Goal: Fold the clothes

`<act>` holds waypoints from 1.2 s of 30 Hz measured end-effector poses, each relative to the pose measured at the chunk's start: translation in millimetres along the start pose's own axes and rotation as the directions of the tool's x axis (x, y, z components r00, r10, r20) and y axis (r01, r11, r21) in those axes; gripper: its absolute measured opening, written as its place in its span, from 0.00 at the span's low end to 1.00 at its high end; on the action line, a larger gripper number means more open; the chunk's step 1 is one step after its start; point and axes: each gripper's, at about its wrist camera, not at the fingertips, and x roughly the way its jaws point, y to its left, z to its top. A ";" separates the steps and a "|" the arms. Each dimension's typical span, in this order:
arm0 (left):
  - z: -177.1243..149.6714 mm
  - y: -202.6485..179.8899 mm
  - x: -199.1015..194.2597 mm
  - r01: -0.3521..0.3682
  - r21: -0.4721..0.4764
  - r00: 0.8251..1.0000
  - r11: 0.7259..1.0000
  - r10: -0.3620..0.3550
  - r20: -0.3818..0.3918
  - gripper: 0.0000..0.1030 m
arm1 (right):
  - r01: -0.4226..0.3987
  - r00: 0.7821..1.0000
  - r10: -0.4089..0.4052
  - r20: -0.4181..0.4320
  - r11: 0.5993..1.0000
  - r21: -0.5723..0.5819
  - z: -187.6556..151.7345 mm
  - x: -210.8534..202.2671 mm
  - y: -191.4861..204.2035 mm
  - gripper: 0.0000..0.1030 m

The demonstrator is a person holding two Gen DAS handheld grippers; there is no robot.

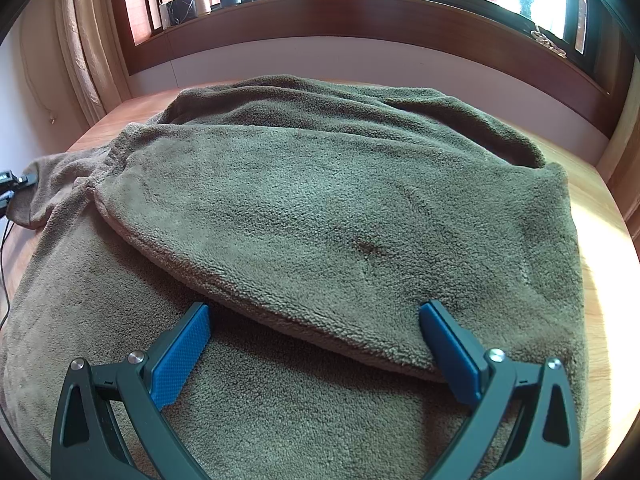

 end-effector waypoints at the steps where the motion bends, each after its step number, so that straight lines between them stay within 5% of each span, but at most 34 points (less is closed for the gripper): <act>1: -0.9 -14.7 -6.8 0.024 0.028 0.999 0.999 -0.025 0.020 0.17 | 0.000 1.000 0.000 0.000 1.000 0.000 -0.1 0.0 -0.1 1.00; 5: -21.3 -99.2 -21.3 0.186 0.204 0.980 0.961 -0.196 0.033 0.17 | -0.003 1.000 0.003 0.002 1.000 0.003 -0.1 0.2 -0.8 1.00; 8: -55.8 -170.4 -17.1 0.333 0.356 0.941 0.873 -0.334 -0.061 0.17 | -0.007 1.000 0.007 0.004 1.000 0.006 0.2 0.2 -1.6 1.00; 11: -97.4 -223.5 -3.8 0.445 0.452 0.896 0.773 -0.394 -0.207 0.17 | -0.012 1.000 0.012 0.005 1.000 0.010 0.3 -0.1 -2.3 1.00; 12: -101.7 -225.7 -1.6 0.449 0.452 0.894 0.771 -0.390 -0.222 0.17 | -0.013 1.000 0.013 0.006 1.000 0.011 0.1 -0.1 -2.5 1.00; 15: -109.2 -224.9 3.7 0.444 0.441 0.896 0.780 -0.371 -0.245 0.17 | -0.017 1.000 0.017 0.007 1.000 0.014 0.2 -0.2 -3.2 1.00; 21: -77.6 -139.1 6.6 0.211 0.327 0.977 0.921 -0.188 -0.101 0.18 | -0.013 1.000 0.013 0.003 1.000 0.010 -0.1 0.1 -2.5 1.00; 25: -62.1 -71.1 5.8 0.081 0.211 0.996 0.974 -0.071 -0.055 0.18 | -0.008 1.000 0.008 0.002 1.000 0.007 -0.2 1.1 -2.4 1.00; 30: -45.7 1.4 9.5 -0.040 0.081 0.999 0.996 0.043 -0.028 0.18 | 0.020 1.000 -0.020 -0.010 1.000 -0.014 -0.2 4.0 1.0 1.00; 36: -34.8 43.6 30.4 0.038 -0.024 0.994 0.999 -0.040 -0.104 0.26 | 0.032 0.999 -0.032 -0.016 0.999 -0.024 -0.4 5.2 2.2 1.00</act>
